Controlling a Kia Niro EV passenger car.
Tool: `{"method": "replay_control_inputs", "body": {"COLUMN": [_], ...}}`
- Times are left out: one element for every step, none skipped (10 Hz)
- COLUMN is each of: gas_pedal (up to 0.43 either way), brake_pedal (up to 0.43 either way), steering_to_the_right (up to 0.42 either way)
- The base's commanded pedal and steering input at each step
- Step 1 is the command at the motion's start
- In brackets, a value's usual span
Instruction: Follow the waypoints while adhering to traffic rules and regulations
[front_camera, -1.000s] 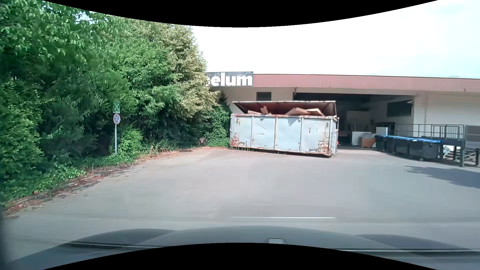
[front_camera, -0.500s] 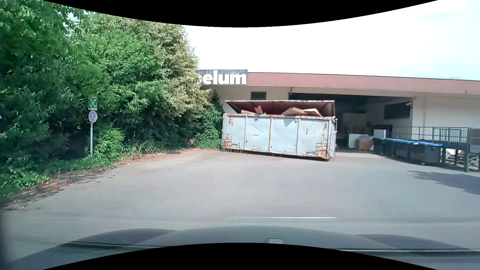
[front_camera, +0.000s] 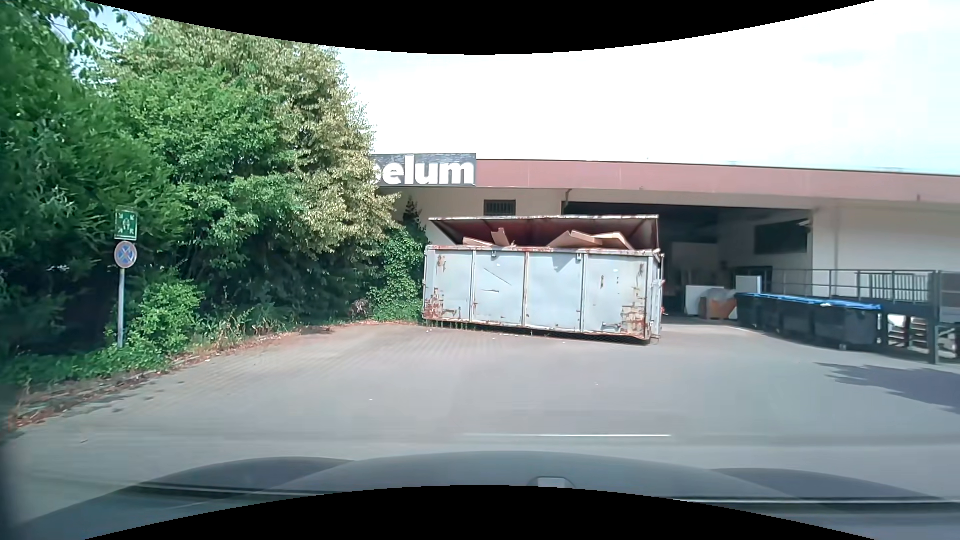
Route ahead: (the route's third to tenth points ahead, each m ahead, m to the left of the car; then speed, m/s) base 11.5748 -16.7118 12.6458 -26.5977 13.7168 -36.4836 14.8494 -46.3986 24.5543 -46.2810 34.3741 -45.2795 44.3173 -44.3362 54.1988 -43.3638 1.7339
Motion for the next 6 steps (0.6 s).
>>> {"method": "replay_control_inputs", "body": {"gas_pedal": [0.0,0.0,0.0,0.0,0.0,0.0], "brake_pedal": [0.0,0.0,0.0,0.0,0.0,0.0], "steering_to_the_right": [0.255,0.295,0.326,0.367,0.388,0.42]}}
